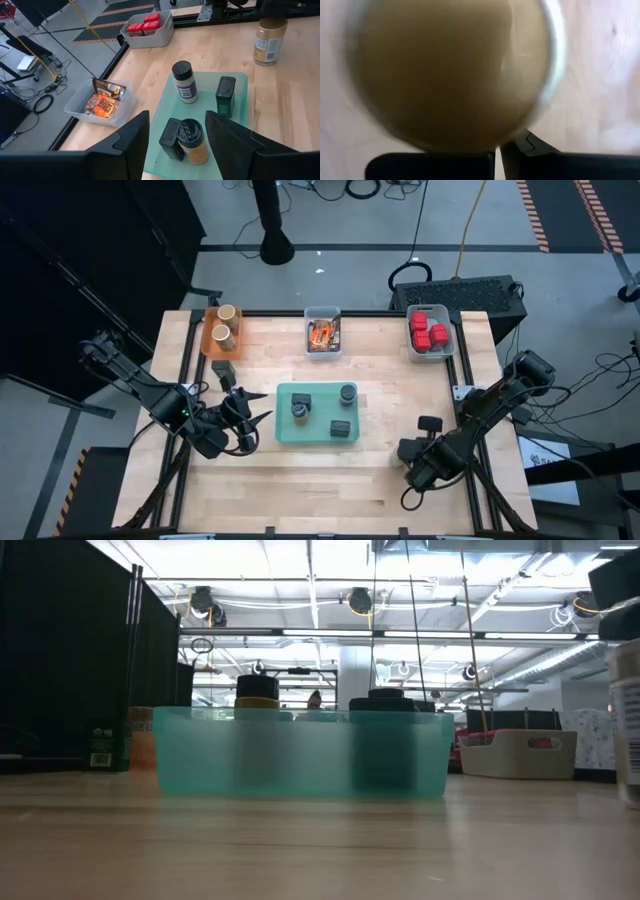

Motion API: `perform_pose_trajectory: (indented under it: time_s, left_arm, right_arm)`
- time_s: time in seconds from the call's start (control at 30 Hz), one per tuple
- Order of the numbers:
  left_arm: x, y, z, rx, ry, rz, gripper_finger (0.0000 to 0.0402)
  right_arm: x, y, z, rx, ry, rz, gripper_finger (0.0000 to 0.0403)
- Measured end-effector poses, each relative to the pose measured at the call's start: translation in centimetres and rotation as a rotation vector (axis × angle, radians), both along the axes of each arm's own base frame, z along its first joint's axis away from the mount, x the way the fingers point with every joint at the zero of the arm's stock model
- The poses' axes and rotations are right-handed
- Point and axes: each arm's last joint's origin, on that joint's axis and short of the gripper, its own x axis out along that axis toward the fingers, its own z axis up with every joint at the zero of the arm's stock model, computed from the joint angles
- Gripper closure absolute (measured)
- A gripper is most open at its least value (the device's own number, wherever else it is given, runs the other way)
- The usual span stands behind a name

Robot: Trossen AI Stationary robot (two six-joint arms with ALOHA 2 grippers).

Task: Sort spices by type
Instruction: Put the gold spice bottle into the orange bin

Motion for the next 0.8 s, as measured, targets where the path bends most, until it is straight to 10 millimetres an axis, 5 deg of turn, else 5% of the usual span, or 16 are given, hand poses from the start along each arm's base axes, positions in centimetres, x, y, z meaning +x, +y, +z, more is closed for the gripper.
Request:
perform_pose_trajectory:
  time_s: [0.2,0.37,0.6,0.8]
  left_arm:
    - [0.0,0.0,0.0,-0.005,-0.002,0.001,0.0207]
    - [0.7,-0.4,0.4,-0.047,-0.043,-0.039,0.0207]
    - [5.9,-1.8,0.2,0.007,-0.132,-0.301,0.0207]
    - [10.7,-1.5,-2.6,0.017,-0.154,-0.353,0.0207]
  right_arm:
    - [0.2,0.0,0.0,-0.005,-0.022,0.005,0.0402]
    - [-2.2,-0.9,1.1,-0.117,0.181,-0.045,0.0403]
    - [-3.9,-1.7,4.1,-0.163,-0.105,-0.132,0.0403]
    - [-4.3,-1.2,2.2,-0.144,-0.294,-0.164,0.0403]
